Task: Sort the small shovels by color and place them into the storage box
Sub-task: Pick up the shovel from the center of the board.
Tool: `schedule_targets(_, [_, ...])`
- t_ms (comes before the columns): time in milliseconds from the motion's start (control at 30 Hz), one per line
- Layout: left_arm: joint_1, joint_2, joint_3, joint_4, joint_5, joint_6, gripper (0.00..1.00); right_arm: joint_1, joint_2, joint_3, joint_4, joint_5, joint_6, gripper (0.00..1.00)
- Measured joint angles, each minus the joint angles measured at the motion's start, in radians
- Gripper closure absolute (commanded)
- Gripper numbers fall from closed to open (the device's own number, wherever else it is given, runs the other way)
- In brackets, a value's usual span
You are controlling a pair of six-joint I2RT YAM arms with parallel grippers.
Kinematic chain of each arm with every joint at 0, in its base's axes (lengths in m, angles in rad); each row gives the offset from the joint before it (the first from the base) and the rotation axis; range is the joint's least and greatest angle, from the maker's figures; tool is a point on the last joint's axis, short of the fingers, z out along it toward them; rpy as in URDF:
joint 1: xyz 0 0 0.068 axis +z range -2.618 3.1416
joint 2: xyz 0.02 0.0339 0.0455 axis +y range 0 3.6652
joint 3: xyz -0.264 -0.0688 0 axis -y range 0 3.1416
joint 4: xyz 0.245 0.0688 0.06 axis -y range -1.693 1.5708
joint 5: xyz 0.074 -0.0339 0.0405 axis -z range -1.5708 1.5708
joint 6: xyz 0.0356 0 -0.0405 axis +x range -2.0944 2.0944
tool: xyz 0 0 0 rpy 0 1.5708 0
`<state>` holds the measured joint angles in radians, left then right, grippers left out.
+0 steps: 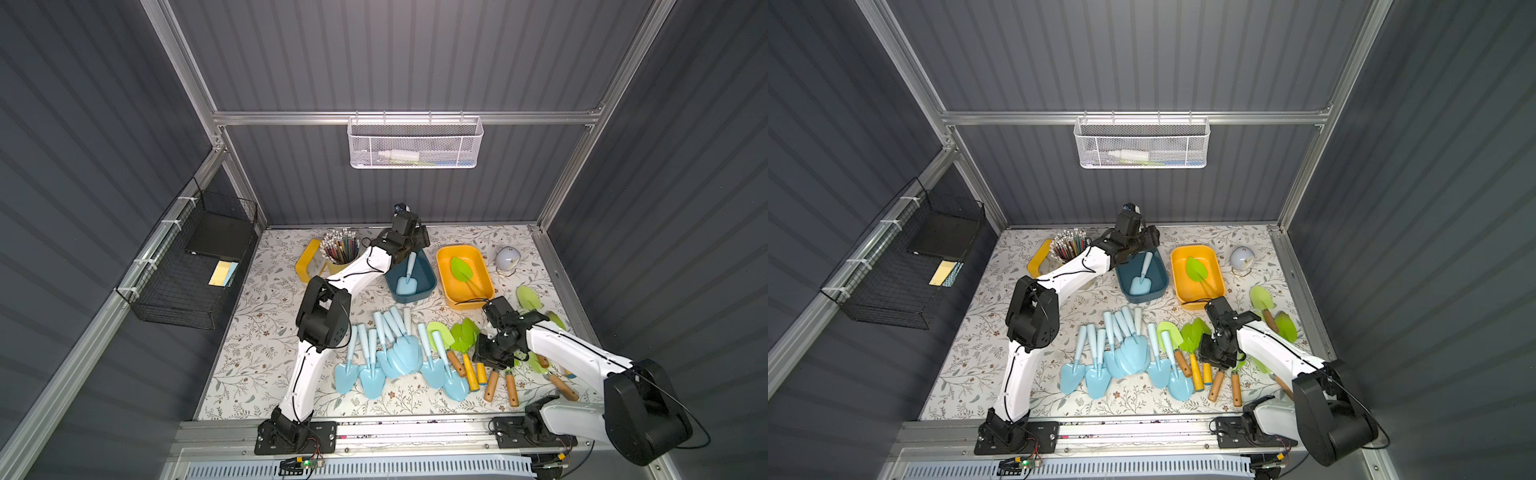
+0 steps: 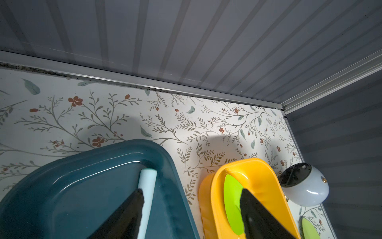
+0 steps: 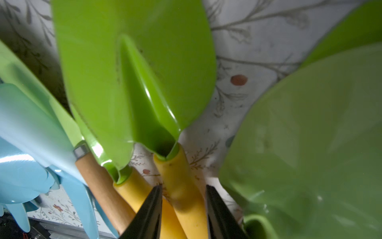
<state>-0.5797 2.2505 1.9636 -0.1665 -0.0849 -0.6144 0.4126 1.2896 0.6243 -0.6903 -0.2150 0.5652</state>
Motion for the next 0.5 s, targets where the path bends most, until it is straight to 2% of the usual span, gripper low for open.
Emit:
schedule_targets(67, [0.0, 0.002, 0.0, -0.001, -0.006, 0.0, 0.23, 0.001, 0.021, -0.014, 0.021, -0.002, 0.003, 0.68])
schedule_targets(200, [0.0, 0.002, 0.001, -0.001, -0.014, 0.0, 0.22, 0.003, 0.027, -0.014, 0.042, 0.001, 0.016, 0.86])
schedule_targets(333, [0.0, 0.002, 0.001, 0.0, -0.023, 0.0, 0.23, 0.006, 0.024, -0.008, 0.037, 0.032, 0.037, 0.9])
schedule_targets(500, [0.0, 0.002, 0.001, 0.011, -0.029, 0.0, 0.22, 0.005, 0.005, 0.045, -0.041, 0.174, 0.075, 0.9])
